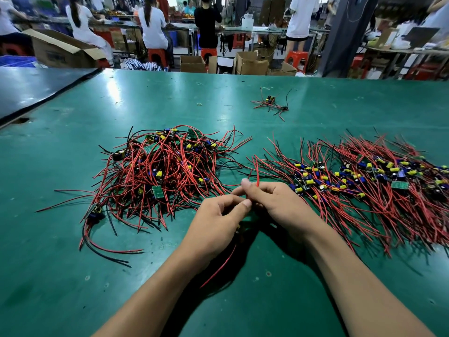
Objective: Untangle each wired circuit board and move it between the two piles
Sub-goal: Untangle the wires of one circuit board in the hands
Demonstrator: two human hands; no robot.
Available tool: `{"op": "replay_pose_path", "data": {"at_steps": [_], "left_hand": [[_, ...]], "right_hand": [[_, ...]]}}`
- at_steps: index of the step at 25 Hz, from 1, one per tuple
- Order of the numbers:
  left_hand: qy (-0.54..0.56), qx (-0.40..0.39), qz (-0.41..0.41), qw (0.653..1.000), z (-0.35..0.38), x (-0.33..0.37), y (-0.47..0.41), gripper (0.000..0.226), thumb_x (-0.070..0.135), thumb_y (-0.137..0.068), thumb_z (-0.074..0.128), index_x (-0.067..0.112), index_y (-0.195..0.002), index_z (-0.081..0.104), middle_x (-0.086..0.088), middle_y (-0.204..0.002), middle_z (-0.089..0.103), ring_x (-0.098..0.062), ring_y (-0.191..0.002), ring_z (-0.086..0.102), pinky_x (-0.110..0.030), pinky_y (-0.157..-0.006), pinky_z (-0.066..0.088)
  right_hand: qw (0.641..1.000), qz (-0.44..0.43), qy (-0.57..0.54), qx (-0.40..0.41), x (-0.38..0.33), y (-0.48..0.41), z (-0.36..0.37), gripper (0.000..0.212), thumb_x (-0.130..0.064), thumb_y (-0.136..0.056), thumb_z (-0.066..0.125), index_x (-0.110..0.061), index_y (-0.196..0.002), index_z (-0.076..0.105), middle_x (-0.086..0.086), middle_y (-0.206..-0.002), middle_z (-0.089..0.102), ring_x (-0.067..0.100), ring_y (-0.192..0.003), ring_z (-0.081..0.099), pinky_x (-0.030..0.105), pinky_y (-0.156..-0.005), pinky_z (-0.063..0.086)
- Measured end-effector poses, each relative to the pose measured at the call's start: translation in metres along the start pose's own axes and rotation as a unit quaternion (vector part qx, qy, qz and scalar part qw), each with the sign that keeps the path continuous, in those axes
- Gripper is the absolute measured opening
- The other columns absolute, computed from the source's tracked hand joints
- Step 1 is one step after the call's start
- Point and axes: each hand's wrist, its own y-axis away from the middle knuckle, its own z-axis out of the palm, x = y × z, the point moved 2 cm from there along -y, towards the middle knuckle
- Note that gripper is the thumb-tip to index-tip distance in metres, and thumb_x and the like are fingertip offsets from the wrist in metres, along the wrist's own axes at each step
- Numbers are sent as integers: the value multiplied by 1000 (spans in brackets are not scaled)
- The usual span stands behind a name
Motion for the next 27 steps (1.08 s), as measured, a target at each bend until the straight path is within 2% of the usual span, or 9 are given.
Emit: {"op": "replay_pose_path", "data": {"at_steps": [2,4,7,11,13,16,19,24,27], "left_hand": [[4,-3,-3,1000,0,1,-1,17,10,-94,61,1,-86,72,2,-85,73,-7,-75,60,-23,-73,46],[20,-14,-22,999,-3,1,-1,18,10,-94,61,-2,-83,70,-4,-78,72,-9,-67,60,-26,-68,46],[33,-50,-64,996,-7,3,2,20,15,-94,61,1,-81,68,-4,-48,56,-13,-40,51,-18,-44,38],[41,-71,-86,993,-6,5,3,20,17,-94,60,7,-79,69,-5,-46,51,-15,-37,48,-17,-42,37],[47,-72,-90,992,-6,5,3,21,19,-94,60,7,-79,69,-6,-47,52,-16,-39,48,-17,-43,37],[12,-56,-67,996,-6,5,3,21,21,-94,62,7,-81,71,-12,-58,58,-15,-49,53,-21,-50,41],[-21,-31,-40,998,-3,4,3,20,21,-94,62,10,-84,74,-2,-66,63,-9,-56,49,-27,-59,38],[-2,6,-25,1000,-3,5,2,21,16,-95,61,5,-79,69,-6,-68,60,-17,-62,49,-35,-61,41],[78,-7,-66,995,-4,4,2,22,14,-96,59,3,-78,68,-18,-82,60,-25,-64,50,-28,-52,47]], "right_hand": [[999,-5,-8,-41,1,3,-2,43,-45,-85,67,-7,-98,78,17,-95,76,14,-81,67,25,-76,51],[998,-38,44,-28,-1,4,-7,35,-40,-90,68,-7,-95,79,-1,-77,76,1,-70,64,13,-69,47],[983,-109,128,78,-5,2,-20,24,-29,-95,68,-9,-89,79,-23,-55,63,-11,-53,55,2,-57,38],[955,-157,148,204,-6,0,-30,21,-34,-92,70,-19,-81,80,-23,-67,69,-10,-65,58,7,-67,40],[951,-147,140,234,-3,-1,-28,32,-42,-95,64,-22,-74,78,-16,-59,62,-2,-54,52,13,-58,39],[976,-28,-59,208,-1,-4,-19,52,-49,-100,53,-15,-67,74,-5,-55,48,8,-39,33,20,-39,28],[950,42,-265,157,-2,-8,-11,49,-47,-100,53,-8,-76,69,-3,-57,42,5,-35,27,18,-33,25],[991,46,-127,-21,2,1,6,35,-45,-79,72,-11,-89,79,-4,-56,52,5,-42,42,16,-41,35],[995,8,-92,-32,2,3,4,34,-39,-80,76,-8,-94,79,7,-77,72,12,-65,64,22,-59,52]]}}
